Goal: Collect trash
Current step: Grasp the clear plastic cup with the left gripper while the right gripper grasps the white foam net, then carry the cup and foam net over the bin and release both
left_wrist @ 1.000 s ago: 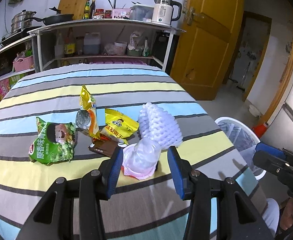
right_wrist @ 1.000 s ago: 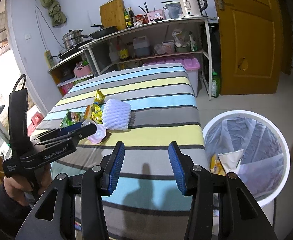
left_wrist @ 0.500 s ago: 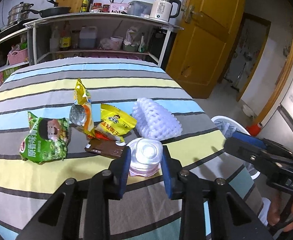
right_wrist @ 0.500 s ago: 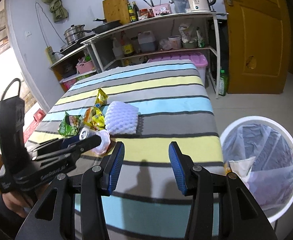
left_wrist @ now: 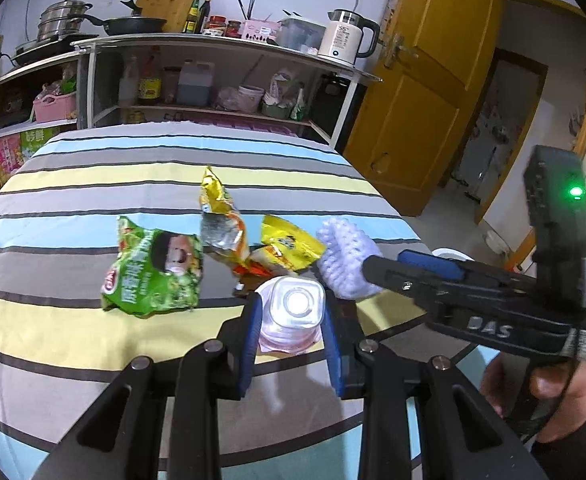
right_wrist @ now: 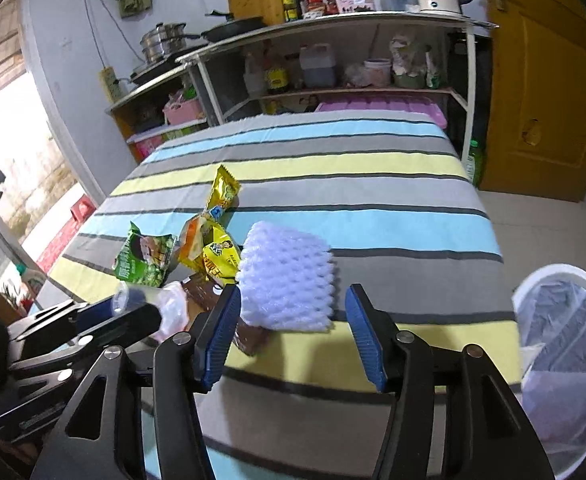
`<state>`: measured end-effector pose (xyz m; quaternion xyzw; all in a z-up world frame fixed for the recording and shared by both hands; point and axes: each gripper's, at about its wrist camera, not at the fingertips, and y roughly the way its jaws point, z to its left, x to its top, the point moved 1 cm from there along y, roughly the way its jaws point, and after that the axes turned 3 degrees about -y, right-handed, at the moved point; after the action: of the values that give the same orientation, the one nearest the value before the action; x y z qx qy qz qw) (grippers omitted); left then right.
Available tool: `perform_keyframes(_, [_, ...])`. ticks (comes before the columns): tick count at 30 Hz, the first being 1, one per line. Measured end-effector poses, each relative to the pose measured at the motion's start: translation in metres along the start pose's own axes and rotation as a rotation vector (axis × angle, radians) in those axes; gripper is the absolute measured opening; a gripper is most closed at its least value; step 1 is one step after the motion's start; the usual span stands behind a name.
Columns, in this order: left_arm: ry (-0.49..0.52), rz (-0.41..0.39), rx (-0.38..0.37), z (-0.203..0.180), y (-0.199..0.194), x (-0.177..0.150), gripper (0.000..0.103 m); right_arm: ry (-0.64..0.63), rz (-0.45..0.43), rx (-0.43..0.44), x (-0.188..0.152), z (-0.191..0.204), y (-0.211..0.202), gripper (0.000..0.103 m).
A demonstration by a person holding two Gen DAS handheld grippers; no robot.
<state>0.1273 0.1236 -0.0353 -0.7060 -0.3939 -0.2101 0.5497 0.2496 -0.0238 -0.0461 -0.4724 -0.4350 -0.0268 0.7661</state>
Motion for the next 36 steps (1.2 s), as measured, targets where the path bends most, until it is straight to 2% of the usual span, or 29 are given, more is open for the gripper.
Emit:
perform_keyframes(5, [-0.012, 0.003, -0.009, 0.006, 0.003, -0.001, 0.031, -0.007, 0.044, -0.019, 0.004, 0.006, 0.018, 0.059])
perform_keyframes(9, [-0.013, 0.008, -0.014, 0.009, 0.004, -0.001, 0.031, 0.006, 0.046, 0.001, 0.003, 0.004, 0.02, 0.057])
perform_keyframes(10, [-0.014, 0.009, -0.015, 0.009, 0.005, -0.001, 0.031, 0.005, 0.045, 0.003, 0.003, 0.004, 0.02, 0.049])
perform_keyframes(14, [-0.01, 0.009, -0.009, 0.008, 0.004, -0.001, 0.031, 0.013, 0.023, 0.005, 0.002, 0.003, 0.013, 0.034])
perform_keyframes(17, [-0.003, 0.007, -0.003, 0.004, 0.002, -0.001, 0.031, 0.013, 0.012, 0.004, 0.001, 0.002, 0.006, 0.027])
perform_keyframes(27, [0.03, -0.001, 0.001, -0.018, -0.008, -0.002, 0.031, 0.059, -0.047, 0.005, -0.015, -0.014, -0.036, 0.024])
perform_keyframes(36, [0.087, -0.013, -0.031, -0.058, -0.019, -0.003, 0.031, 0.105, -0.109, -0.027, -0.035, -0.034, -0.087, 0.024])
